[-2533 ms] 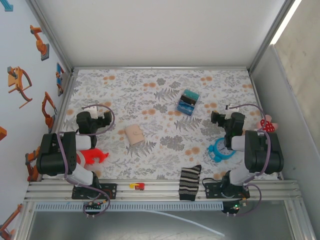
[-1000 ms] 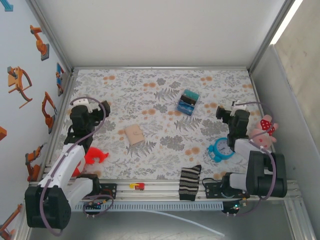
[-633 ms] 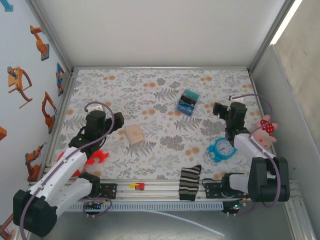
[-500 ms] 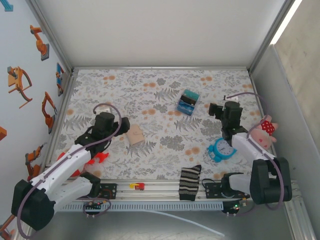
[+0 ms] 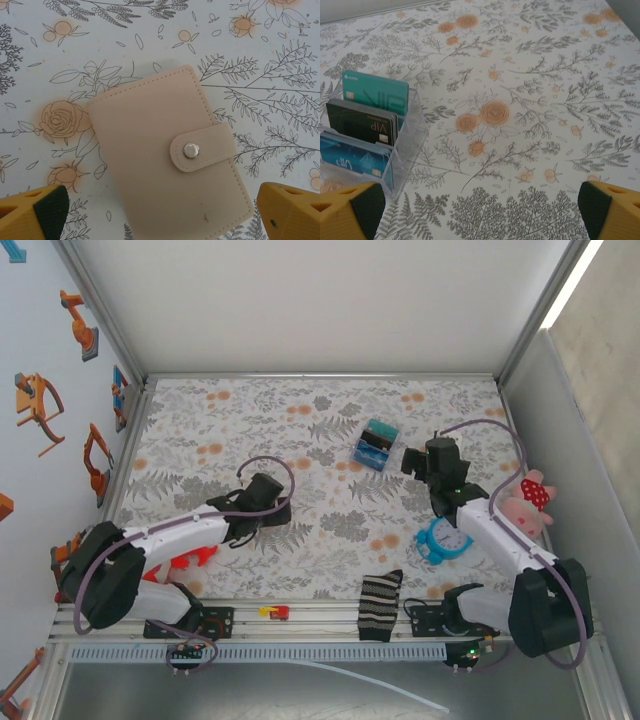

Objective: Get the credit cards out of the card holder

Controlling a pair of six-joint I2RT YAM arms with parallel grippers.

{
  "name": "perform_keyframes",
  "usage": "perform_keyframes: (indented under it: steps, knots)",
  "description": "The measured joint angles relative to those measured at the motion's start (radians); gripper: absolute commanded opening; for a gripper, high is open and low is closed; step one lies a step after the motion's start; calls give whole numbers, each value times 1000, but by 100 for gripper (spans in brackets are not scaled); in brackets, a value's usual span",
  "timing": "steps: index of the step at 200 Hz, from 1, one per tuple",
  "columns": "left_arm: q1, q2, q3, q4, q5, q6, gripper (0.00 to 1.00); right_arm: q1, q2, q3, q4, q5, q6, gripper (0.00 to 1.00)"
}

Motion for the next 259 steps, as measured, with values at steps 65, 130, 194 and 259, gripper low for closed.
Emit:
perform_keyframes:
  steps: [65,130,194,259]
  knots:
    - [-4,131,67,0,-47,-26,97,37,-52,-7,-66,-15,74,100]
    - [-4,234,115,3,-45,-27,97,53,-56,-20,-66,-29,92,100]
    - [-4,253,117,-22,-45,-31,97,59,-56,-21,-66,-35,95,100]
    - [-4,253,115,-16,-27,-19,86,60,-56,-27,-65,-50,110,100]
